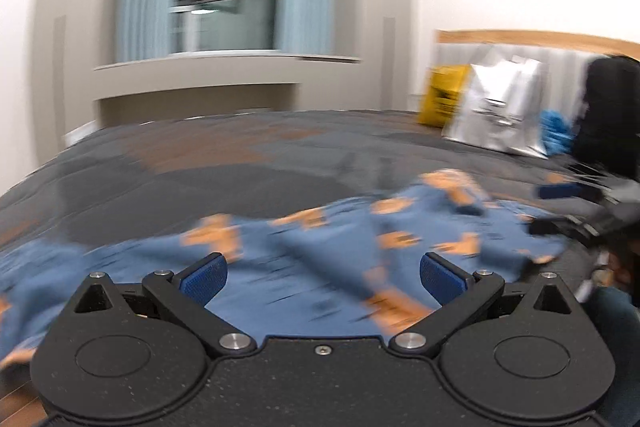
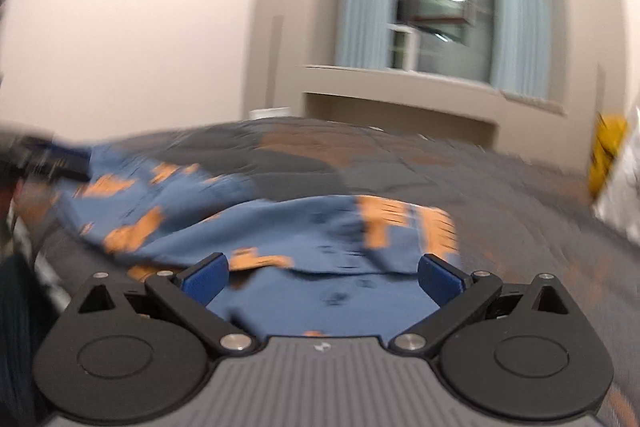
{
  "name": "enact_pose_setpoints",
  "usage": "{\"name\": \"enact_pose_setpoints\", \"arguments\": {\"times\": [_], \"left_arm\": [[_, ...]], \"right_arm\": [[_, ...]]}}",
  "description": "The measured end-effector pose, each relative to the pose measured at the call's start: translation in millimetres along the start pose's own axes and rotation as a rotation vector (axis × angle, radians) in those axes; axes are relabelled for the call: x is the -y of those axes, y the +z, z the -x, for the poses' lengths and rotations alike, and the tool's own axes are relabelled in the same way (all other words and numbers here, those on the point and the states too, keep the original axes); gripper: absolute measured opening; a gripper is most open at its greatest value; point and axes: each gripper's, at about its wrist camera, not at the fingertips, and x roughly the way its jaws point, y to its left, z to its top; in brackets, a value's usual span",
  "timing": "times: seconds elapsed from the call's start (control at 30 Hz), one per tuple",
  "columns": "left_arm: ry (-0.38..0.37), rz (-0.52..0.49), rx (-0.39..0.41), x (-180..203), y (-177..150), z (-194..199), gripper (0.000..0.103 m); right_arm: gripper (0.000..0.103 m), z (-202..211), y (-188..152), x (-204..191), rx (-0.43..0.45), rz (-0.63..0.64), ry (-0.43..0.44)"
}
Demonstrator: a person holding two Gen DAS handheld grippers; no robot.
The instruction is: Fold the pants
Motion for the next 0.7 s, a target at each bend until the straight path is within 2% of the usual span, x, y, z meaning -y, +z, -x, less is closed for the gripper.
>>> {"name": "enact_pose_setpoints", "arguments": {"times": [0.07, 0.13, 0.17, 0.27, 0.33, 0.37, 0.43, 0.47, 0.53, 0.57, 0.6, 0.63, 0.7], "left_arm": [[-0.061, -0.053, -0.019, 20.9, 5.6, -17.1, 0.102], [-0.106, -0.100, -0.049, 37.4, 7.8, -31.5, 0.102], [-0.132, -0.129, -0.071, 44.9, 8.9, -38.6, 0.102], [-0.175, -0.174, -0.130, 58.5, 8.9, -54.4, 0.098], [-0.184, -0.188, -0.165, 62.5, 7.0, -63.2, 0.081], [-0.179, -0.197, -0.185, 64.8, 6.7, -66.8, 0.077], [-0.154, -0.205, -0.219, 67.7, 7.4, -73.9, 0.060], [-0.144, -0.205, -0.233, 68.8, 7.7, -74.7, 0.055], [-0.151, -0.191, -0.255, 65.0, 8.6, -75.3, 0.036], [-0.158, -0.188, -0.260, 64.3, 8.3, -75.6, 0.032], [-0.159, -0.192, -0.263, 64.5, 7.8, -75.5, 0.022], [-0.156, -0.202, -0.268, 65.2, 7.3, -75.4, 0.013], [-0.149, -0.213, -0.268, 68.0, 8.2, -75.4, 0.010]], "right_arm": [[0.103, -4.0, 3.3, 26.0, -0.056, -0.116, 0.025], [0.103, -15.4, 6.5, 49.6, -0.164, -0.233, 0.072], [0.103, -20.3, 7.5, 57.5, -0.190, -0.270, 0.076], [0.103, -34.7, 9.9, 70.0, -0.214, -0.304, 0.088], [0.103, -46.7, 11.6, 80.1, -0.224, -0.354, 0.096], [0.102, -54.7, 11.2, 86.6, -0.230, -0.395, 0.101], [0.096, -69.0, 10.9, 101.6, -0.237, -0.496, 0.114], [0.092, -72.2, 10.7, 107.2, -0.226, -0.535, 0.108], [0.079, -75.4, 10.3, 115.1, -0.210, -0.590, 0.089], [0.066, -74.9, 8.4, 119.7, -0.203, -0.620, 0.085], [0.053, -75.5, 5.7, 125.1, -0.197, -0.665, 0.085], [0.049, -76.5, 3.5, 130.5, -0.195, -0.704, 0.089], [0.034, -77.6, -3.2, 140.9, -0.184, -0.792, 0.096]]}}
